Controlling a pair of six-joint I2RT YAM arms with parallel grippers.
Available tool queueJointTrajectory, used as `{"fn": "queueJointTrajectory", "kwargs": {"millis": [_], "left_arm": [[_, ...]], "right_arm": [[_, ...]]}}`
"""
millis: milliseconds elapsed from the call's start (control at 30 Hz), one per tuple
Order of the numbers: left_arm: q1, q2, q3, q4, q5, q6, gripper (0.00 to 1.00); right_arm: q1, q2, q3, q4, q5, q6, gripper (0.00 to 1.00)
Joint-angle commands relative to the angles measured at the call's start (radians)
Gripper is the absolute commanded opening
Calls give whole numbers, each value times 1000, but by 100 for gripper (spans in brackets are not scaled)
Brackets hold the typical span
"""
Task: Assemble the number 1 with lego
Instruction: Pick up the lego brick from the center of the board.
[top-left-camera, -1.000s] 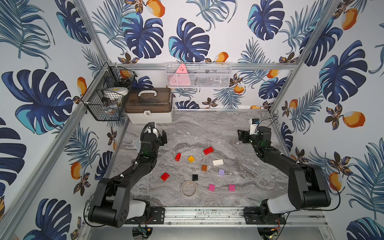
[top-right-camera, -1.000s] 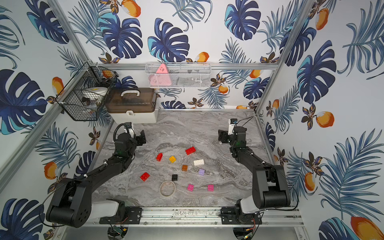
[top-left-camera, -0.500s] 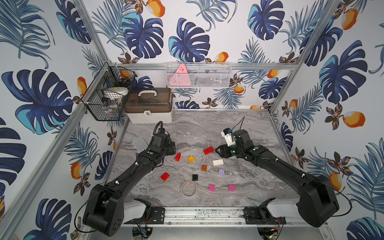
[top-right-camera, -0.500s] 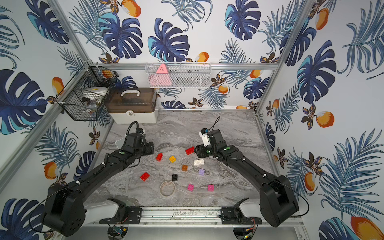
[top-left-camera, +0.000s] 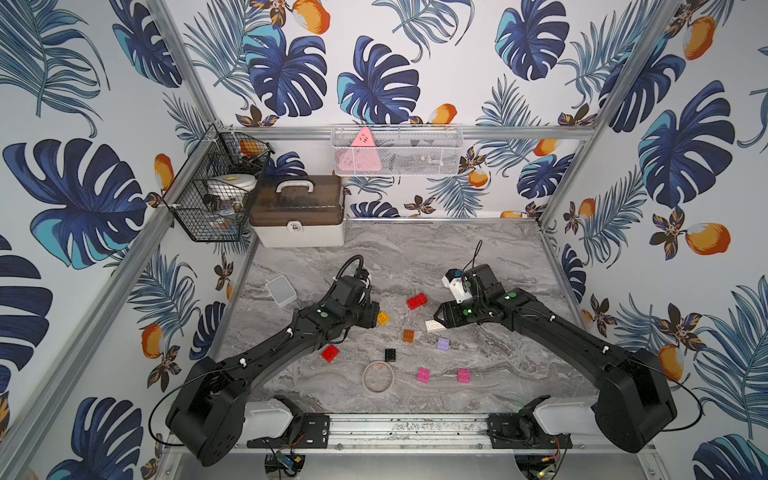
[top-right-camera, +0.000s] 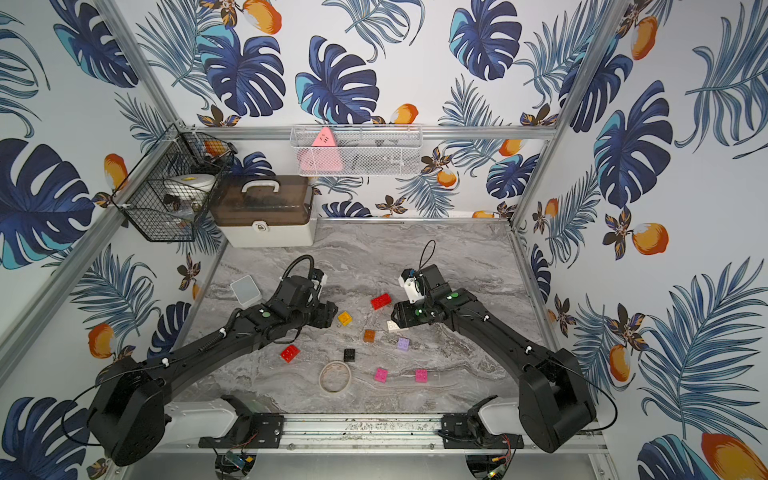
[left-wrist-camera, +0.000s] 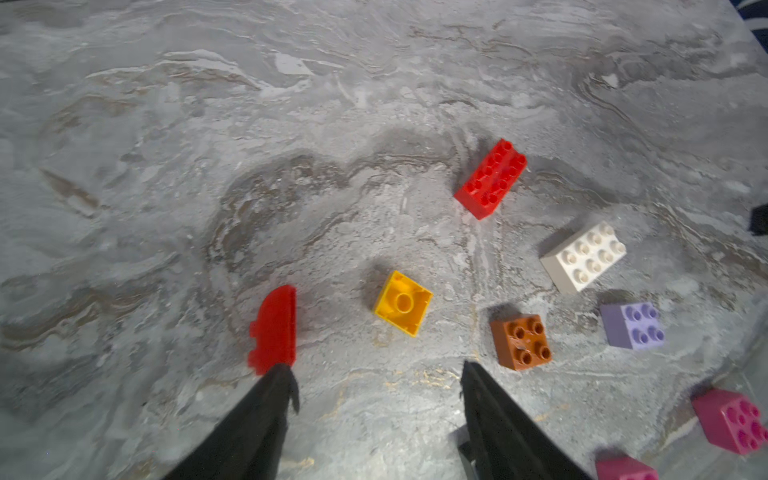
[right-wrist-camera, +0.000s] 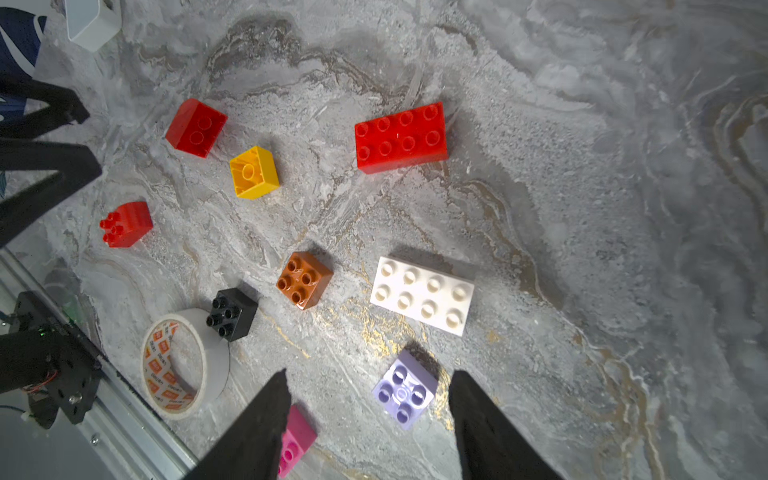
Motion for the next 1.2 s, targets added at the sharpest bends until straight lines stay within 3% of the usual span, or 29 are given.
{"fn": "queueJointTrajectory", "kwargs": {"millis": [0,233,400,733,833,933,1167], "left_arm": [[-40,47,32,5,30,44,65],[-95,163,75,-8,-38,69,67],[-96,268,145,-69,-58,135,74],[-94,400,225,-128,-72,194,74],[-92,428,233,-129,-66,200,70],[-80,461,262,-152,-56,197,59],[-53,478,274,-160,-18,194,48]], "right_arm": [[2,-17,-6,-30,14,-3,66],[2,17,2,-30,-35,5,72],[2,26,5,-21,-69,0,70],[2,18,-4,-14,-84,-22,70],[2,11,-8,-11,-86,-24,69],[2,9,-14,-10,-89,-27,67],[2,9,-17,-5,-84,-25,64]]}}
